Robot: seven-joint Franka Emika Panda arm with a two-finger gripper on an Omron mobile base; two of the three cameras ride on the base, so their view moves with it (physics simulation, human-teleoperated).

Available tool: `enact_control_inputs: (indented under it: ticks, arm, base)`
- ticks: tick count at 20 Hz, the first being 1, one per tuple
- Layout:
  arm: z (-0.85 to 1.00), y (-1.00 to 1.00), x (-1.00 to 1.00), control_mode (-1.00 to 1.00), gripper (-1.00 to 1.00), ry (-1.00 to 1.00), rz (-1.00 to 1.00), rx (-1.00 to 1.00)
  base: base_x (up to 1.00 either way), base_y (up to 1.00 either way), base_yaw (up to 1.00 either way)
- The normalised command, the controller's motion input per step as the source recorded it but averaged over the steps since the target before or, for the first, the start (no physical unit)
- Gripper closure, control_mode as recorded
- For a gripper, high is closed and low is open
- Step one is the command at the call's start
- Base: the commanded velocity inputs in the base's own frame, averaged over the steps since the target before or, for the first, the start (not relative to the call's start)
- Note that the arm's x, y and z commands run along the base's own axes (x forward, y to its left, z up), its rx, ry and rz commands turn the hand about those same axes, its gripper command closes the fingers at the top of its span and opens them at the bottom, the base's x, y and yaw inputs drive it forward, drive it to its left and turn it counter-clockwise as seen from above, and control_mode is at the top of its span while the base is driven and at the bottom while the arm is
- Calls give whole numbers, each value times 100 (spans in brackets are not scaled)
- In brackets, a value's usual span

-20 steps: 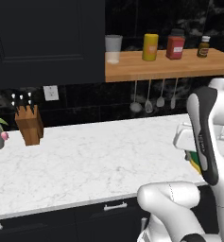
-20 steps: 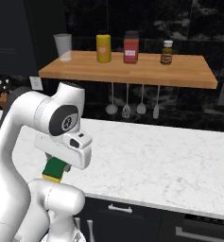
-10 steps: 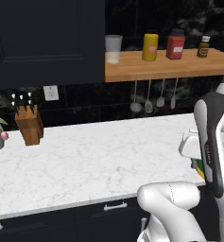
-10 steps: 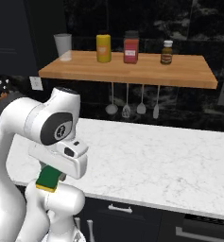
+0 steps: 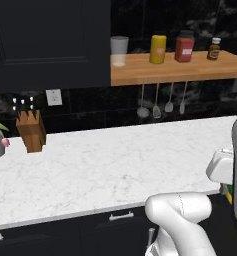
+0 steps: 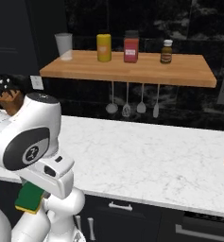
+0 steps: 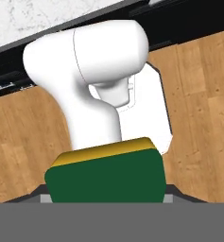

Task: Pick up the sponge from the counter and clean the cutting board by briefly scrubbing or pressing down on the cutting board. Once finished, release the sponge.

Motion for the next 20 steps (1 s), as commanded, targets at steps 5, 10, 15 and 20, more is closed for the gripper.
enact_control_inputs:
  ticks: [5, 10, 15, 20]
  arm:
    - [0, 0, 0, 100, 100, 0, 0, 0]
    - [0, 0, 0, 100, 100, 0, 0, 0]
    - [0, 0, 0, 100, 100, 0, 0, 0]
    - [0, 0, 0, 100, 100, 0, 0, 0]
  base:
    - [-1, 0, 0]
    - [12, -25, -1]
    - [-5, -80, -3]
    - [-6, -100, -3]
